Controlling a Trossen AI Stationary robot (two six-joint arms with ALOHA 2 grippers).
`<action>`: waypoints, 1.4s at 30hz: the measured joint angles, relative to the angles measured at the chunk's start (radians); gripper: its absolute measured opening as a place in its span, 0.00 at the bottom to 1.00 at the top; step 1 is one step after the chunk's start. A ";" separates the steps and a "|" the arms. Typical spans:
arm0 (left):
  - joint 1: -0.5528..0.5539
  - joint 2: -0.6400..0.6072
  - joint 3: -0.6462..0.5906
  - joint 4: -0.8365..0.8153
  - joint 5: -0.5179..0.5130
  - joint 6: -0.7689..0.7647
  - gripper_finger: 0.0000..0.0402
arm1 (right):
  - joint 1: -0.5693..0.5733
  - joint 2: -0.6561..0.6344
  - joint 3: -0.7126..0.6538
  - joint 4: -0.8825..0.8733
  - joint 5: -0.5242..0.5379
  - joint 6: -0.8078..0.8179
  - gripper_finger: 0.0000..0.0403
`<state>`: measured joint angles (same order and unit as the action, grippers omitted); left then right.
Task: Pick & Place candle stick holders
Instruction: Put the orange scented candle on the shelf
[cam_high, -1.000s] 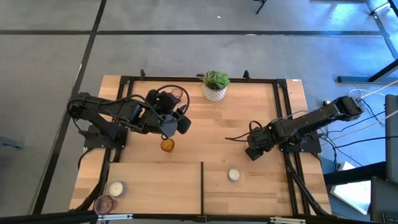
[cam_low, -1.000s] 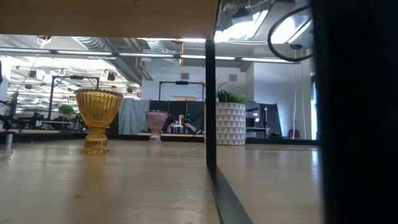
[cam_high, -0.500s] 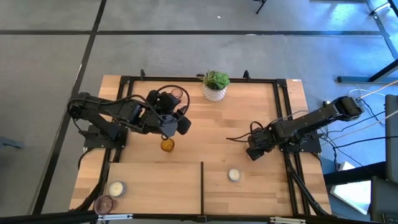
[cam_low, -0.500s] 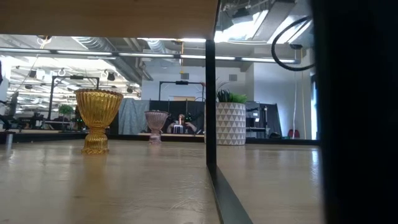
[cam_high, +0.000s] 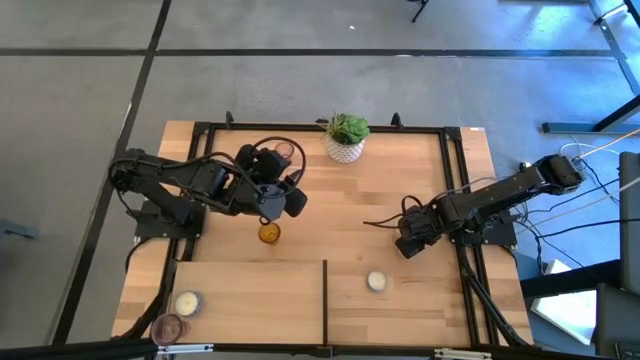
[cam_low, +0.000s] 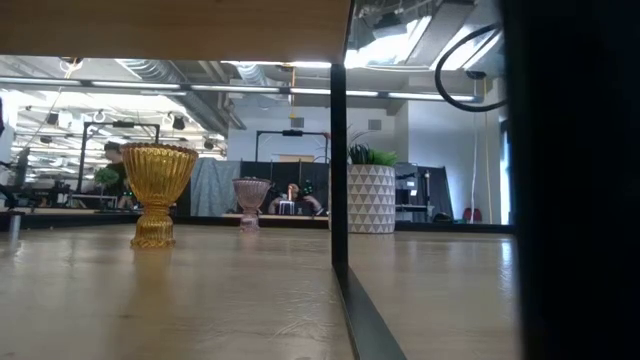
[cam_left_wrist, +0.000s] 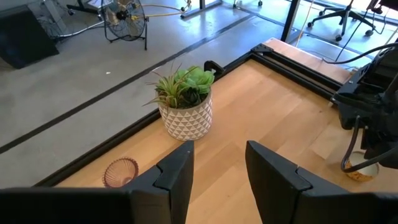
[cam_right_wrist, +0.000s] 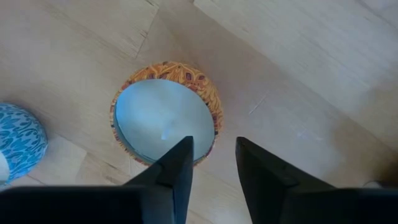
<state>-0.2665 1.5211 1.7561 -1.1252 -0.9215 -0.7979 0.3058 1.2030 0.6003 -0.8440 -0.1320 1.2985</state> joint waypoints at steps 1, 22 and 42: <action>0.000 0.000 0.000 0.000 0.000 0.000 0.35 | 0.000 0.000 0.000 0.000 0.000 -0.001 0.30; 0.000 0.000 0.000 0.000 0.000 0.000 0.35 | 0.000 0.000 0.000 0.042 0.000 -0.001 0.29; 0.000 0.000 0.000 0.000 0.000 0.000 0.35 | 0.000 0.000 0.000 0.041 0.005 -0.001 0.29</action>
<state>-0.2665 1.5211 1.7561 -1.1255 -0.9215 -0.7978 0.3054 1.2030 0.6003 -0.8028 -0.1268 1.2976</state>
